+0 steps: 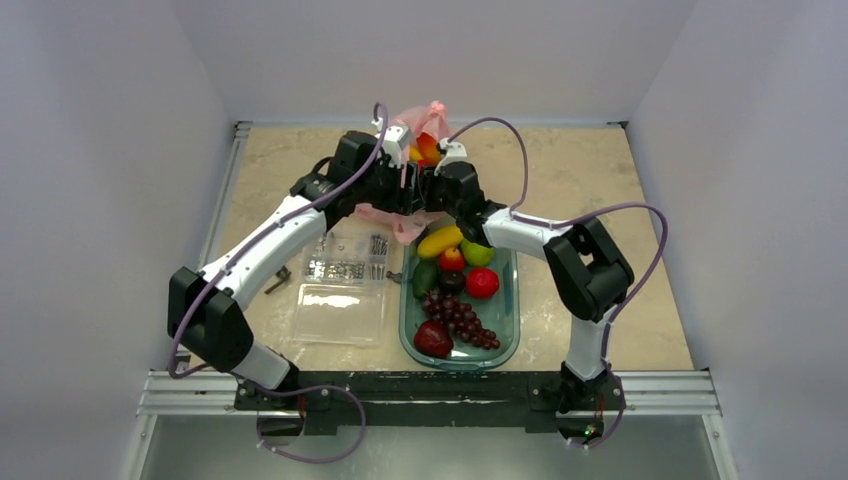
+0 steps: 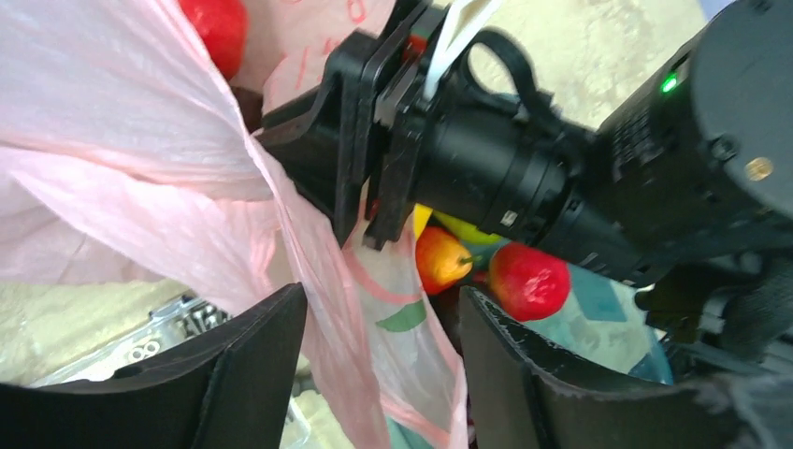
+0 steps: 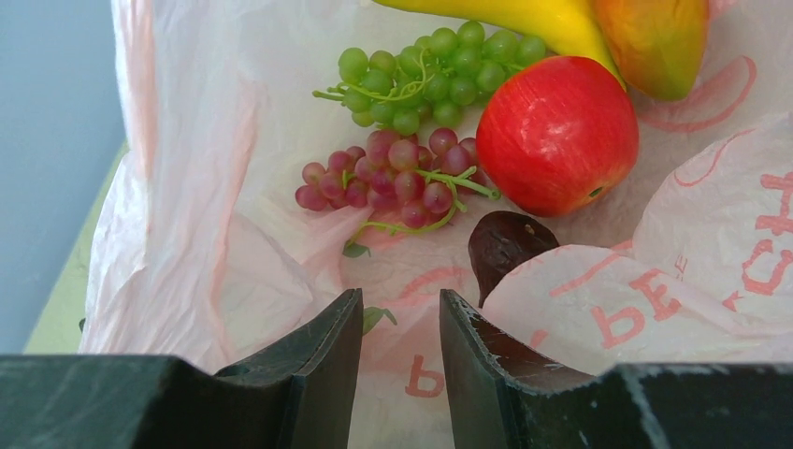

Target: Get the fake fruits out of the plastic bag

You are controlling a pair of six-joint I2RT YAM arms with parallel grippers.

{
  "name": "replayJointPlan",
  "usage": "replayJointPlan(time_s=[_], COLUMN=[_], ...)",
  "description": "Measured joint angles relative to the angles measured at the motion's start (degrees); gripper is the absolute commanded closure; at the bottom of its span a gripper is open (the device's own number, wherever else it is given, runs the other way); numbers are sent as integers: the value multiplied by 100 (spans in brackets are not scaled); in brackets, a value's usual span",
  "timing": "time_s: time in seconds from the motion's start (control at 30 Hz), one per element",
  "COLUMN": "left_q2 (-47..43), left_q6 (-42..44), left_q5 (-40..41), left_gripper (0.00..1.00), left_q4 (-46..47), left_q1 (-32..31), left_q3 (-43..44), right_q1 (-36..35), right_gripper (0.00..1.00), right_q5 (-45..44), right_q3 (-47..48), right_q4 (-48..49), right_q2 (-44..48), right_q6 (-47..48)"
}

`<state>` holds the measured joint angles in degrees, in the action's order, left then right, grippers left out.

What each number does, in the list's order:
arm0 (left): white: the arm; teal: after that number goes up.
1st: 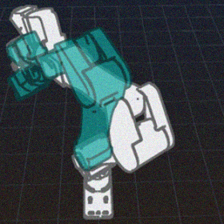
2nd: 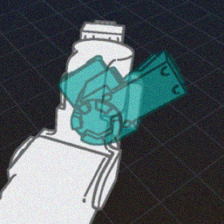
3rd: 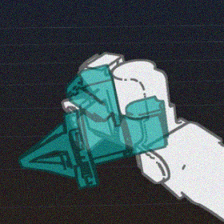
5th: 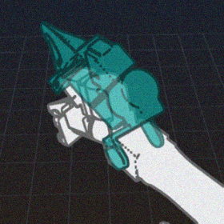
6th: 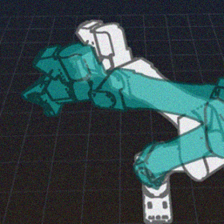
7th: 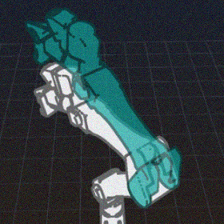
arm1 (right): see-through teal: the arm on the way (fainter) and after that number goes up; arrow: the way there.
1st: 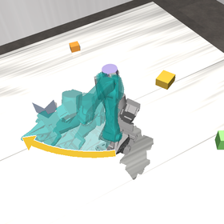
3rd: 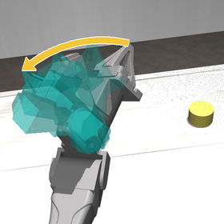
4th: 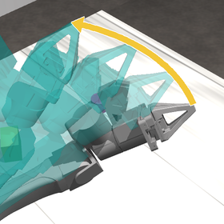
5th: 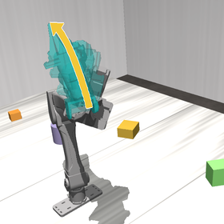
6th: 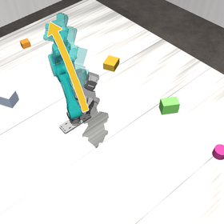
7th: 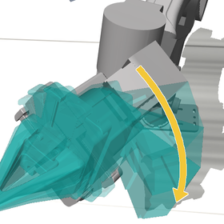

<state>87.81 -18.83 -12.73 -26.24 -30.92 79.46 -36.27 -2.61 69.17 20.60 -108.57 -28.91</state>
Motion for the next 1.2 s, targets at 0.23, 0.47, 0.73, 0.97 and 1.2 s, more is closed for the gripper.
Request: replayJointPlan(time_s=[0.23,0.47,0.73,0.97,1.2], left_q2=[-413,-494,83,474,1233], left_q6=[197,496,496,608,627], left_q5=[409,809,667,507,479], left_gripper=[73,46,83,100,100], left_q4=[-225,-472,-511,-695,-885], left_q1=[2,44,269,468,586], left_q3=[-516,-706,-691,-487,485], right_q1=[0,0,0,85,837], right_gripper=[63,63,62,62,62], right_q5=[-87,-208,-581,-1292,-2118], right_q3=[4,415,1993,3123,3121], right_q4=[-4,-247,-581,-1220,-1716], right_q2=[0,-15,-813,-1897,-2090], right_q6=[7,306,920,1631,1604])
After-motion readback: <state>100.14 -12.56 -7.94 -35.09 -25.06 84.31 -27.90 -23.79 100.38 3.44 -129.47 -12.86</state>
